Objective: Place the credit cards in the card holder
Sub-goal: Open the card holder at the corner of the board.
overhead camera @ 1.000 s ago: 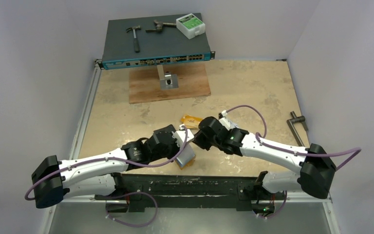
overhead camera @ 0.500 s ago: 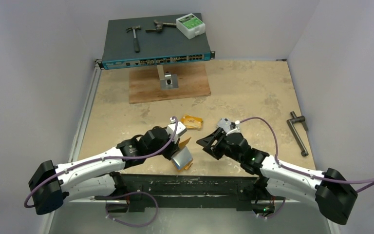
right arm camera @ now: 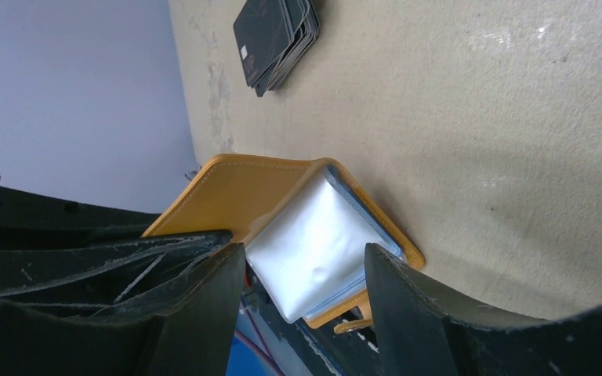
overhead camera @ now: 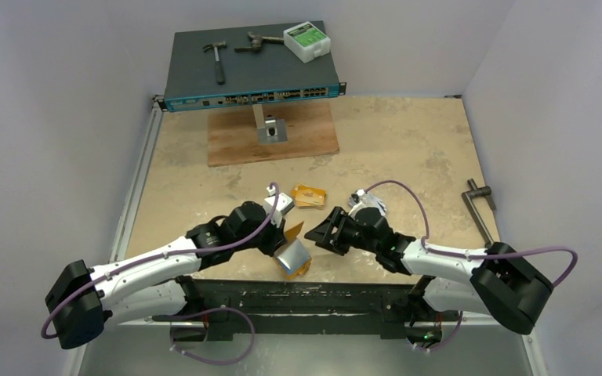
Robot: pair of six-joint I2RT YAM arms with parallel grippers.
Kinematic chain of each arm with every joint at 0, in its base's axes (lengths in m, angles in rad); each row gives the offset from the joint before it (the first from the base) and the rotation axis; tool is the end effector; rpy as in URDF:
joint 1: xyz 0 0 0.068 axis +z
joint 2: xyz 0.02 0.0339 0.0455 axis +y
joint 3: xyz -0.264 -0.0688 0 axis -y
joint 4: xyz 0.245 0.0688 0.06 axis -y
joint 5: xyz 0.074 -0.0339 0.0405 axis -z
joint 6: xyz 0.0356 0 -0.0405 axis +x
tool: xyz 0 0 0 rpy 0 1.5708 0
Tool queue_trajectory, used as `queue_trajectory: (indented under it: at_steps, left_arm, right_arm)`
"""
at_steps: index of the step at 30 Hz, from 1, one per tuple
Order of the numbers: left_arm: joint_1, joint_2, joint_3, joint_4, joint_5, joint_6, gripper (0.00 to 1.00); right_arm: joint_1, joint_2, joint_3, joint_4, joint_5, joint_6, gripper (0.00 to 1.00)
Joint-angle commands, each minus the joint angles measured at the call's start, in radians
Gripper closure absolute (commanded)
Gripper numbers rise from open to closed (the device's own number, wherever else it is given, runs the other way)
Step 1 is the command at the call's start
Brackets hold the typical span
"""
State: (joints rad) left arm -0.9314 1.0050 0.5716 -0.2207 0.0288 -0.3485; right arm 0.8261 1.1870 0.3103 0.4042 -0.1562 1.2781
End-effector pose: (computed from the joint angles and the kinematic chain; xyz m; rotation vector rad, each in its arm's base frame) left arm 0.1263 -0.1715 0.2212 0.6841 2.2230 -0.7121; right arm 0.1458 0.1664 0.1587 0.4217 2.3419 1.3554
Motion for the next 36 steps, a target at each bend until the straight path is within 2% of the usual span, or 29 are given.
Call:
queue_trajectory:
  at_steps: [1,9,17,26,32,36]
  left_arm:
    - [0.005,-0.027,-0.019,0.054,0.022,-0.024,0.95]
    - [0.006,-0.035,-0.036,0.059,0.026,-0.010,0.96]
    - [0.006,-0.037,-0.047,0.067,0.022,-0.012,0.96]
    - [0.008,-0.036,-0.046,0.072,0.024,-0.004,0.96]
    - [0.008,-0.035,-0.045,0.077,0.031,-0.001,0.96]
    - [0.008,-0.040,-0.052,0.082,0.041,0.007,0.96]
  right_arm:
    - [-0.005,0.012,-0.010,0.092,-0.059,-0.048,0.42]
    - [-0.006,0.212,0.039,0.189,-0.144,-0.092,0.42]
    - [-0.007,0.301,0.075,0.252,-0.223,-0.126,0.46]
    - [-0.007,0.344,0.094,0.286,-0.269,-0.136,0.55]
    - [-0.007,0.342,0.109,0.290,-0.291,-0.144,0.64]
    - [-0.007,0.328,0.113,0.311,-0.310,-0.145,0.66]
